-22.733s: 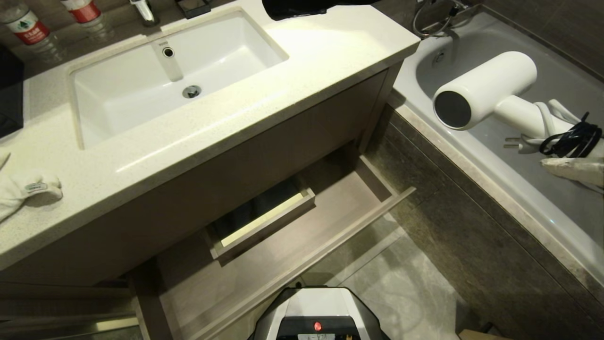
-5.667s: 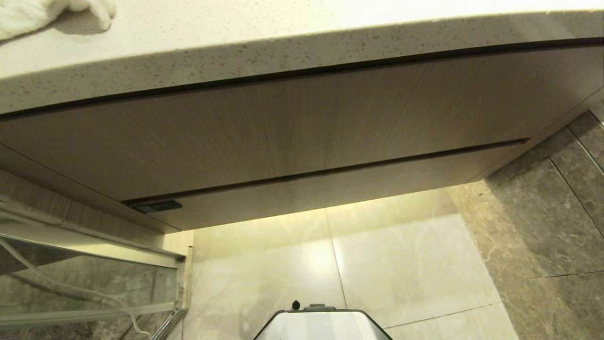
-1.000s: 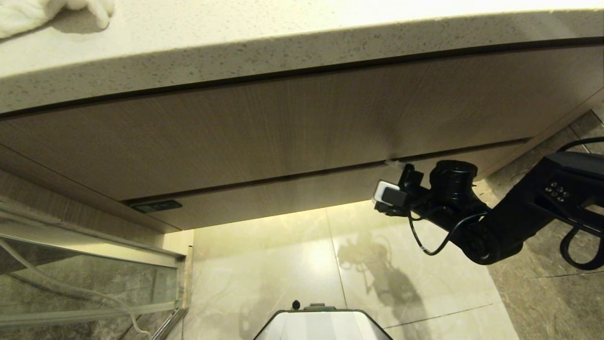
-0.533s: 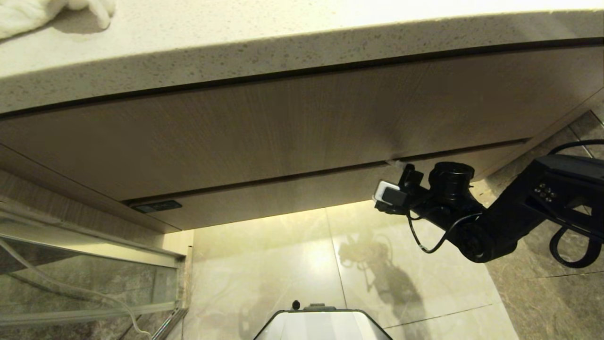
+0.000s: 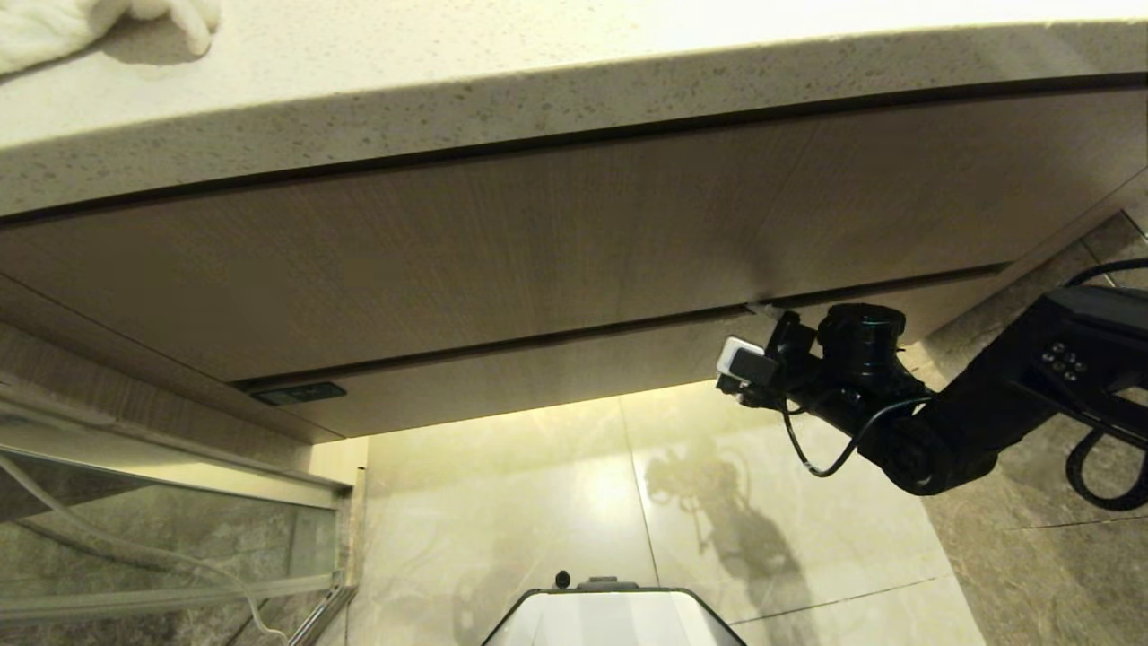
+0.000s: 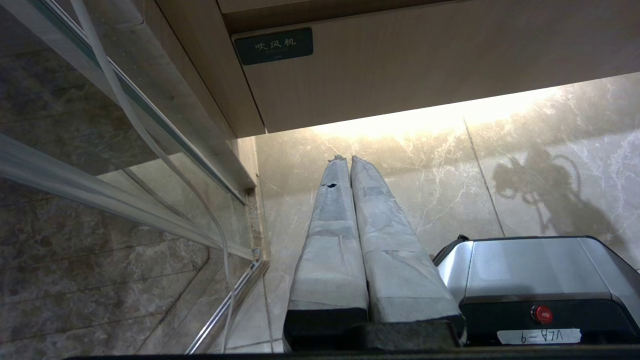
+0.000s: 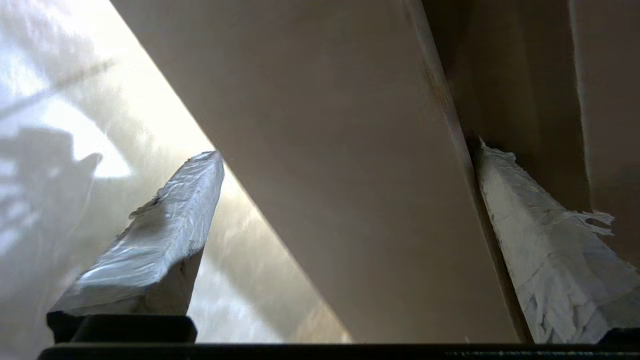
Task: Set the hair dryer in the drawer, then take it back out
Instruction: Pull open the drawer
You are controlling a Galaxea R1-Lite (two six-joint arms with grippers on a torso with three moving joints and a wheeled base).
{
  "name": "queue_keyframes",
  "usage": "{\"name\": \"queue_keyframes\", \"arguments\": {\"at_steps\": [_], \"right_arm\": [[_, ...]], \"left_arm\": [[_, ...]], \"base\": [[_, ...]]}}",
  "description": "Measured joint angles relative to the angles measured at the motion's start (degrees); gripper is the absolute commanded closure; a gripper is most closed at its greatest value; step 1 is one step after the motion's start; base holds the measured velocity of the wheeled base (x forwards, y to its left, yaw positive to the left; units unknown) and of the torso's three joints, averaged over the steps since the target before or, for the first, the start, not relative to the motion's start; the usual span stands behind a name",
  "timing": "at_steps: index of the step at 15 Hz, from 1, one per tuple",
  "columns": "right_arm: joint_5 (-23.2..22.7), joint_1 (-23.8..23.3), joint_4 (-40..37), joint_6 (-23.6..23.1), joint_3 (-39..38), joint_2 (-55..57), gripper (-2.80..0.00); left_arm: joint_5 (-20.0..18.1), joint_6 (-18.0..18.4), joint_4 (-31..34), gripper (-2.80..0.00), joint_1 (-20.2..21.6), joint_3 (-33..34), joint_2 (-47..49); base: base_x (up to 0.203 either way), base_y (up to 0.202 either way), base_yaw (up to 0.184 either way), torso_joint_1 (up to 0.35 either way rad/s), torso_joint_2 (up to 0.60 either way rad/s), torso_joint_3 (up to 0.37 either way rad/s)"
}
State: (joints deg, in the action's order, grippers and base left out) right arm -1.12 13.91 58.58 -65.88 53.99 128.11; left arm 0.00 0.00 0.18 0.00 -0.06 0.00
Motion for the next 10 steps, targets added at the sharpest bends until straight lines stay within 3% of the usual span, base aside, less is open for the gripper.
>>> {"name": "queue_keyframes", "arguments": {"at_steps": [10], "right_arm": [[1.15,0.11,-10.23,1.12,-5.64,-6.36,-2.80]], "left_arm": [[0.00,0.00,0.09,0.00,0.00,0.06,0.00]], "base": [[0.000,0.000,0.000,0.000,0.00,0.000]]}}
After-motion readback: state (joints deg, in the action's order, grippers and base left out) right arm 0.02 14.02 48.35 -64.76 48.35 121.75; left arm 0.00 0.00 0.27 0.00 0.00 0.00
